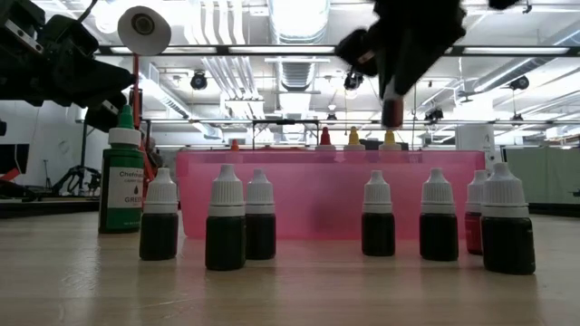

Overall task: Pick & Place food coloring
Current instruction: Put the right small red food coloring bottle into the container

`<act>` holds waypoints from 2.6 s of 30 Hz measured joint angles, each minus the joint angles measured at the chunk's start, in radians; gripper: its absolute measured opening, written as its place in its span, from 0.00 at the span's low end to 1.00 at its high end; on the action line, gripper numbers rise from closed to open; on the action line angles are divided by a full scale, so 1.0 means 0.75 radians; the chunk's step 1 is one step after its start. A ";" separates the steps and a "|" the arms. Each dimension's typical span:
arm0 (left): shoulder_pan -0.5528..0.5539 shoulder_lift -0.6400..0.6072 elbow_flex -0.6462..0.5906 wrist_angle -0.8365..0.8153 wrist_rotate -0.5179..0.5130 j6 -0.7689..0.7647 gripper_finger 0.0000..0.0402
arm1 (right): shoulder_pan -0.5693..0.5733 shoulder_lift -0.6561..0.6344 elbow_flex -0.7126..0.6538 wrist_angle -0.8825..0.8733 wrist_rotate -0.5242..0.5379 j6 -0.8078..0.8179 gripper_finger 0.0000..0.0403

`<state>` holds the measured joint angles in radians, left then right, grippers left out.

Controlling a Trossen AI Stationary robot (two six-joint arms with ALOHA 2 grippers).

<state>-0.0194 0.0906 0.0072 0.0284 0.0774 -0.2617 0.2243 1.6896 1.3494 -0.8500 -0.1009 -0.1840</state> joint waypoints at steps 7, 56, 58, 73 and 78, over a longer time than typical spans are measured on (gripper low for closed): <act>0.000 0.004 0.000 0.000 0.000 0.000 0.00 | -0.011 0.128 0.093 0.025 -0.003 -0.086 0.13; 0.000 0.007 0.000 0.000 0.000 0.000 0.00 | -0.032 0.239 0.052 0.134 0.057 -0.062 0.13; 0.000 0.007 0.000 0.000 0.000 0.000 0.00 | -0.032 0.239 0.056 0.133 0.048 -0.036 0.13; 0.000 0.006 0.000 0.000 0.000 0.000 0.00 | -0.024 0.242 0.101 0.108 -0.011 -0.294 0.13; 0.000 0.008 0.000 0.000 0.000 0.000 0.00 | -0.023 0.341 0.184 0.032 -0.007 -0.304 0.13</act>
<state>-0.0193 0.0967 0.0074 0.0284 0.0776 -0.2615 0.2070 1.9454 1.4871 -0.8264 -0.1062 -0.4118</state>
